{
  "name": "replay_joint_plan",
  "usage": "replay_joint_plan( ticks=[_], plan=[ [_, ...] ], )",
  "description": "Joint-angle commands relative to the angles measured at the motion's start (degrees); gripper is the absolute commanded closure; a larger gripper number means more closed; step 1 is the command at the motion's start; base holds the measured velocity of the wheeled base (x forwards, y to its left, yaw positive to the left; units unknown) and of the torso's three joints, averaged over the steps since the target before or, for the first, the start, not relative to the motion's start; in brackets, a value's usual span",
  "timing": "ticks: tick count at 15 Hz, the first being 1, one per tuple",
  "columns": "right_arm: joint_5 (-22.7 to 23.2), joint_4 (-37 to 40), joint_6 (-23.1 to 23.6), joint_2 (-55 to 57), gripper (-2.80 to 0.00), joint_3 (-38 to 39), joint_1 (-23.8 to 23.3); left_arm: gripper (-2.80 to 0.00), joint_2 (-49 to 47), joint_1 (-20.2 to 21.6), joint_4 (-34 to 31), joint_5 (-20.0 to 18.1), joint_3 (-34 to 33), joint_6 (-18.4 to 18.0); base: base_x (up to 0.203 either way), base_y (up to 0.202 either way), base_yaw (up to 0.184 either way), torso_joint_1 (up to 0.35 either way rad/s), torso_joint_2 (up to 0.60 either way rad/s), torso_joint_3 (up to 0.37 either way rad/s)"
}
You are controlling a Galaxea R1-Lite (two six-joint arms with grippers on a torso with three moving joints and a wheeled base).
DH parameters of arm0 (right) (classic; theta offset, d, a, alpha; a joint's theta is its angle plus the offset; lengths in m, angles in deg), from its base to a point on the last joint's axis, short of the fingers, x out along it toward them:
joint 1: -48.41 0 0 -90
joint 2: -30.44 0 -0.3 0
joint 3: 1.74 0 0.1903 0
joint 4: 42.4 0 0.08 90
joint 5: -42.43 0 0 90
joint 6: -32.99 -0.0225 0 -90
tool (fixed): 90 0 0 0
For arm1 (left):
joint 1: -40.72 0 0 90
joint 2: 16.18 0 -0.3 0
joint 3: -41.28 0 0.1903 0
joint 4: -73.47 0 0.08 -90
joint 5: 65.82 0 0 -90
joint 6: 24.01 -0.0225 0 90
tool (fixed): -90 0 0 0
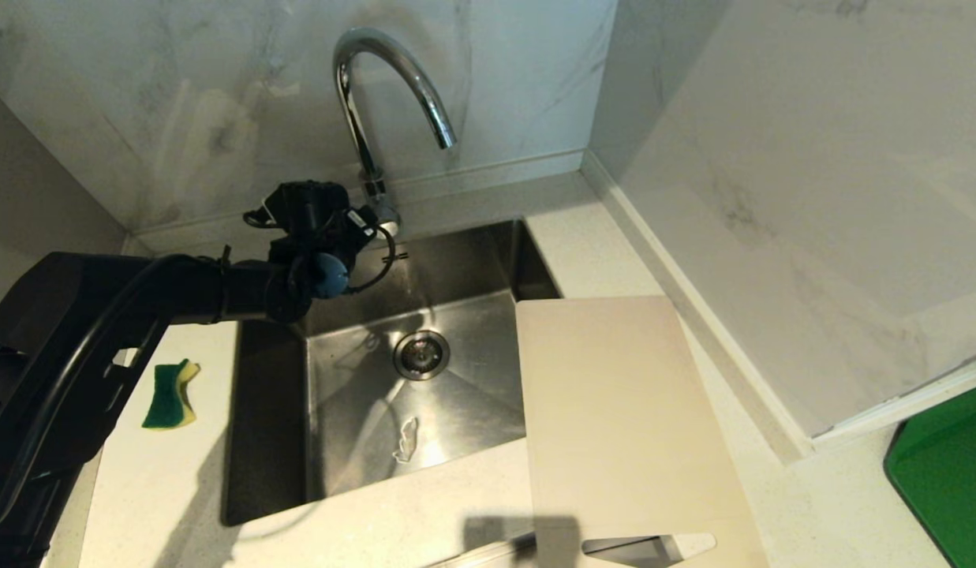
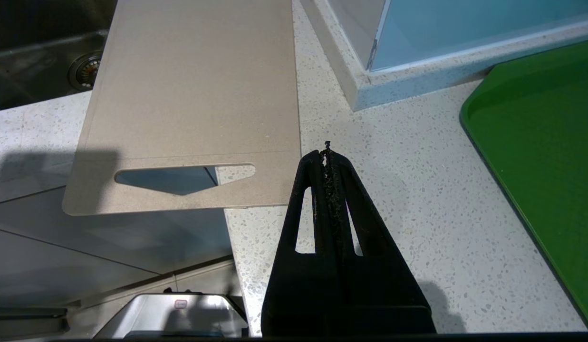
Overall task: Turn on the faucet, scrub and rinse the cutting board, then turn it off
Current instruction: Turn on the tap
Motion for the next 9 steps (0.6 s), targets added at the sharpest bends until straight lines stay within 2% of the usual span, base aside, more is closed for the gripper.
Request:
replay_joint_plan(
  ticks=[1, 9],
  plan=[
    [0.01, -0.02, -0.03, 0.06, 0.0, 0.0, 0.04, -2.8, 0.12, 0.07, -0.12, 0.12, 0.01, 0.36, 0.0, 0.0, 0.0, 0.0, 0.0, 0.0],
    [0.01, -0.02, -0.03, 0.06, 0.0, 0.0, 0.04, -2.8, 0.91, 0.24, -1.85, 0.21, 0.01, 1.33, 0.0, 0.0, 0.0, 0.0, 0.0, 0.0]
  ],
)
